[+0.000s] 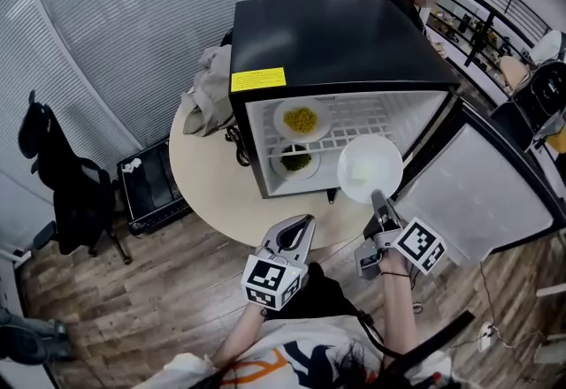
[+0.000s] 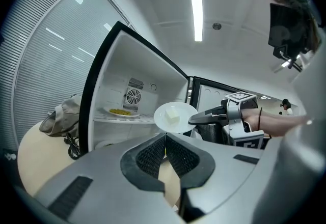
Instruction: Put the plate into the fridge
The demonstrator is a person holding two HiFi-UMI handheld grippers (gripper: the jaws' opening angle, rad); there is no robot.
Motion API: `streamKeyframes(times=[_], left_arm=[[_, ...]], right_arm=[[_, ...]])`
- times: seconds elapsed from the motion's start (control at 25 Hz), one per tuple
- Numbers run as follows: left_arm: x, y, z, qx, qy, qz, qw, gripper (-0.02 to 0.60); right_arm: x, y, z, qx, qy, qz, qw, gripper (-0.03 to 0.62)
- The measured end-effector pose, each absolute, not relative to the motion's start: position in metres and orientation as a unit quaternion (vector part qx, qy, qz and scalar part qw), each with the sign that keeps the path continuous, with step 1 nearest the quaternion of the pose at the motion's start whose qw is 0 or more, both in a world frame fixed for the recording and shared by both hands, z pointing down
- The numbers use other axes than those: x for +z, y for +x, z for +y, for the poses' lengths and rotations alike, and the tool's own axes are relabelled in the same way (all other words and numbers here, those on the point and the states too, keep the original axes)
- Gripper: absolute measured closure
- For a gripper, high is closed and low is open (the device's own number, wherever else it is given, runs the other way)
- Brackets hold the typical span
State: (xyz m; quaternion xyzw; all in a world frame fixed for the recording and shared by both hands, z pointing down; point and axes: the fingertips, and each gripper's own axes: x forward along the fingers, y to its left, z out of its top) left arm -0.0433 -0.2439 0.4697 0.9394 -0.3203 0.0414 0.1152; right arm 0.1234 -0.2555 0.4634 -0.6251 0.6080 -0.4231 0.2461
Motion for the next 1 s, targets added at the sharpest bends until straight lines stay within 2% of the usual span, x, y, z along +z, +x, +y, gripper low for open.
streamKeyframes(times=[0.44,1.0], left_arm=[[0.456,-0.033,-0.283,0.037,0.933,-0.343,0.101,0.568],[0.457,-0.015,-0.315,0.041,0.927,-0.361,0.099,0.568]], right_arm=[[0.45,0.131,-0.327,-0.422,-0.597,0.628,0.268,0.568],[0.469,0.147,-0.378,-0.437,-0.596,0.622,0.258,0.568]])
